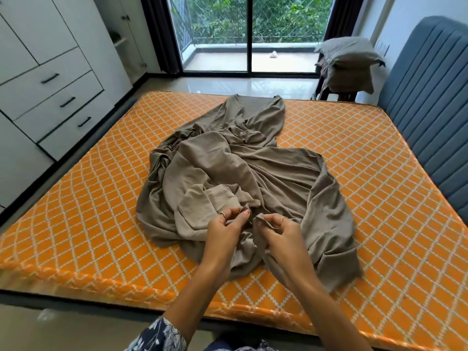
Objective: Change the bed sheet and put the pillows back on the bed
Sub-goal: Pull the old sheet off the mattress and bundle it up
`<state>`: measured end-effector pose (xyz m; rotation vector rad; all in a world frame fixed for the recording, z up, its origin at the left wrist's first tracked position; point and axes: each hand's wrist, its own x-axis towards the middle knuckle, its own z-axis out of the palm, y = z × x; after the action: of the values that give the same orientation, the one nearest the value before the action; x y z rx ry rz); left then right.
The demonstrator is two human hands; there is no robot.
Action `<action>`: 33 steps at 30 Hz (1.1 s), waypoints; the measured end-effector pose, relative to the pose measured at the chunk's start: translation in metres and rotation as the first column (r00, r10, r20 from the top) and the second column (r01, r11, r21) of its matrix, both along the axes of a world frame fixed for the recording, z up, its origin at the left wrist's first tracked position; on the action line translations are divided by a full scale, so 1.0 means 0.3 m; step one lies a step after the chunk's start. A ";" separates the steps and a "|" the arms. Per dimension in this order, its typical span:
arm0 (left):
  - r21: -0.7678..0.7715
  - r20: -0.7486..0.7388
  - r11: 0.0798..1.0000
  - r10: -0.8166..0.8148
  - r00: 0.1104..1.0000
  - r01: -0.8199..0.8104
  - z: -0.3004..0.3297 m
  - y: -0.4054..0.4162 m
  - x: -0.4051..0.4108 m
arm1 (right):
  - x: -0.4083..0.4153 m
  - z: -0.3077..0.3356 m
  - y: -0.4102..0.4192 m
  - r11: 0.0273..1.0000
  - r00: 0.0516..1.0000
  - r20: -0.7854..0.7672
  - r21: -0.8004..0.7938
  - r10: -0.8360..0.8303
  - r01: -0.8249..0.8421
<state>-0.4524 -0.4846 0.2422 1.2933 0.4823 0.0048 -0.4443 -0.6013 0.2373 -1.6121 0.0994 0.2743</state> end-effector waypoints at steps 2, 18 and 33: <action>0.014 0.024 1.000 -0.010 1.000 0.010 0.028 -0.002 0.011 | 0.014 0.007 -0.017 1.000 0.999 0.040 0.012 -0.025 0.024; 0.052 0.114 0.995 -0.085 0.990 0.079 0.215 -0.054 0.104 | 0.128 0.078 0.003 0.980 0.958 0.215 0.100 -0.188 0.170; 0.033 0.244 0.997 0.062 0.968 -0.073 0.220 -0.118 0.043 | 0.075 0.155 0.004 0.935 0.821 0.464 0.052 -0.333 0.351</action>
<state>-0.4396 -0.5199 0.3083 1.2965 0.3170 0.2289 -0.4217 -0.5999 0.2839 -1.6210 0.0215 -0.4032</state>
